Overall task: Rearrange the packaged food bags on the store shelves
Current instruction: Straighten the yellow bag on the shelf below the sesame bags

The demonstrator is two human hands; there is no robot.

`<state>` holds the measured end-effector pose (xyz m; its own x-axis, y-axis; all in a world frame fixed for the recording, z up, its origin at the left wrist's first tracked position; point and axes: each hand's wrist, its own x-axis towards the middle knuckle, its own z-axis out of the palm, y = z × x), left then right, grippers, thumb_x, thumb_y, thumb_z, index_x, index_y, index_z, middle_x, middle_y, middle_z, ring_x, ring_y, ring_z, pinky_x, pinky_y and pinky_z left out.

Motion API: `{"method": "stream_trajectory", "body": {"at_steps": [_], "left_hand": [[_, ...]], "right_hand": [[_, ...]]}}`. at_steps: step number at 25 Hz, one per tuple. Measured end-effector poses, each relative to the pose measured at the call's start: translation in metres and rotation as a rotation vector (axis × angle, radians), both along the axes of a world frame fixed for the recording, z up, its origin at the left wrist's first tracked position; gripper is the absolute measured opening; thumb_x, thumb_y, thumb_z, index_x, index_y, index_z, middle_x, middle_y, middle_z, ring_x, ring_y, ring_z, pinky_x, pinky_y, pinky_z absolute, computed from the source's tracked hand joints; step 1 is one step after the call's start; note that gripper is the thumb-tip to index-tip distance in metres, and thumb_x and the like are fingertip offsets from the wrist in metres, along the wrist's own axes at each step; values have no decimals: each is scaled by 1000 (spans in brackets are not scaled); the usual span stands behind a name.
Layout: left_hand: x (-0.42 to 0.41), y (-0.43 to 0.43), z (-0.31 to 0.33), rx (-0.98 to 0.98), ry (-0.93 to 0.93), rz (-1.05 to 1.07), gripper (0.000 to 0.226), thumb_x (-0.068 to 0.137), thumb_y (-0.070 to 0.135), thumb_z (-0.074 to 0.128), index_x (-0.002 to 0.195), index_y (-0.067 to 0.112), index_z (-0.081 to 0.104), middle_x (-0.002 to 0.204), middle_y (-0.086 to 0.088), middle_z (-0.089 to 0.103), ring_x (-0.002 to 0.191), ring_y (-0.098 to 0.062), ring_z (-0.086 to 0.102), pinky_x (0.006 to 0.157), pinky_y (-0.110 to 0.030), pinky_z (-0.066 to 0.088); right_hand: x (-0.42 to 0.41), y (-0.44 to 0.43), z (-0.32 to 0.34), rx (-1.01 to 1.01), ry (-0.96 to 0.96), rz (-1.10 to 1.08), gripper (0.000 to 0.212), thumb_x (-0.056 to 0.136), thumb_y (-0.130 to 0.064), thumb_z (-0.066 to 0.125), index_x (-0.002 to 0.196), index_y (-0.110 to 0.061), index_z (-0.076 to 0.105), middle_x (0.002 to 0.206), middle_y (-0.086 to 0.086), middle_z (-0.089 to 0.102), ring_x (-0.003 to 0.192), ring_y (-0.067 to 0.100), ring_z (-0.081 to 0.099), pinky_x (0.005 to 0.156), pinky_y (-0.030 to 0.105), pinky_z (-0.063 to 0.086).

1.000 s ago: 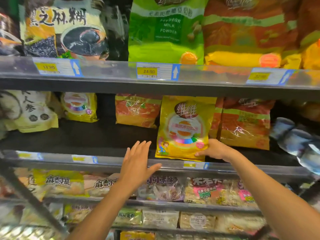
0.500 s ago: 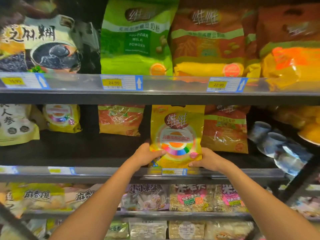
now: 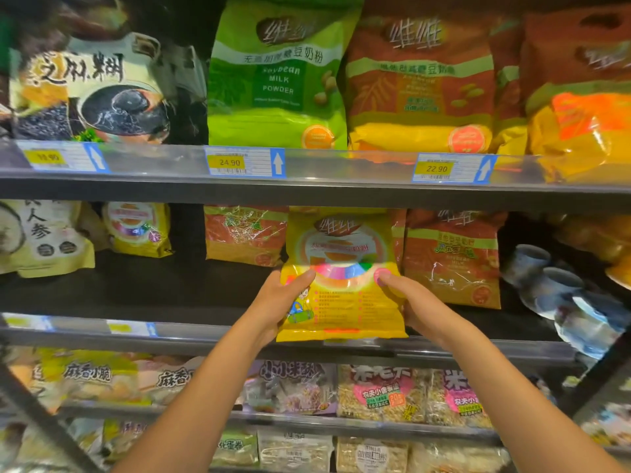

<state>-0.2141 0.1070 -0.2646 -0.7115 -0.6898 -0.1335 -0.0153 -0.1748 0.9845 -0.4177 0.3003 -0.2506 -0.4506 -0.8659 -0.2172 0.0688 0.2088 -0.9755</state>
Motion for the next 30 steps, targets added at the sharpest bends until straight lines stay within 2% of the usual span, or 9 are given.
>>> {"method": "stream_trajectory", "body": {"at_steps": [3,6,8,13,17,21,25,28,30], "left_hand": [[25,23,-5,1,38,0,46,94,33,78,132,14,61,118,-10,79,108,-30,77,97,-53,61],[58,41,-13,52,77,8,38,96,23,74,130,16,61,116,-10,80,106,-30,78,94,-51,62],[84,44,-24,86,100,40,42,93,25,76,132,20,60,119,-10,79,108,-30,77,96,-54,60],[157,45,-42,67,103,122,46,93,32,75,136,25,61,121,-3,79,112,-24,76,102,-51,58],[223,40,-49,81,87,220,51,88,42,75,133,24,63,115,-5,81,105,-26,79,97,-52,61],[299,33,-54,25,68,310,36,91,40,73,125,29,68,107,3,83,98,-17,80,83,-36,65],[383,23,-67,17,35,381,78,68,70,83,134,32,67,118,1,80,109,-24,77,100,-55,59],[430,19,-68,13,28,401,63,72,63,81,125,32,70,114,0,81,107,-25,78,99,-56,59],[456,14,-71,9,27,426,59,74,62,84,122,32,71,113,0,81,106,-24,78,99,-57,58]], "right_hand": [[35,6,7,-48,-171,-36,44,98,-52,60,131,-25,68,125,5,76,120,26,70,109,46,49],[76,7,4,-49,-246,-81,43,97,-43,62,129,-16,69,119,12,78,111,29,74,93,42,58],[102,4,-5,-62,-291,-101,43,95,-39,66,128,-12,69,116,15,78,103,31,77,85,41,62],[174,-6,-26,-109,-291,-125,42,92,-37,73,128,-16,69,113,15,79,104,34,77,98,53,58],[236,-27,-36,-113,-249,-121,41,90,-34,75,126,-16,70,110,15,80,101,34,77,98,55,57],[310,-45,-51,-118,-220,-137,33,91,-30,75,120,-15,73,104,14,81,97,33,79,93,53,60],[389,-63,-69,-116,-212,-137,40,87,-34,78,124,-19,70,107,11,81,99,32,78,94,59,59],[434,-72,-75,-111,-212,-125,44,86,-35,79,127,-23,67,107,7,81,98,29,79,93,56,60],[461,-78,-75,-121,-212,-101,32,91,-30,76,121,-23,68,105,7,82,97,29,79,92,54,60]]}}
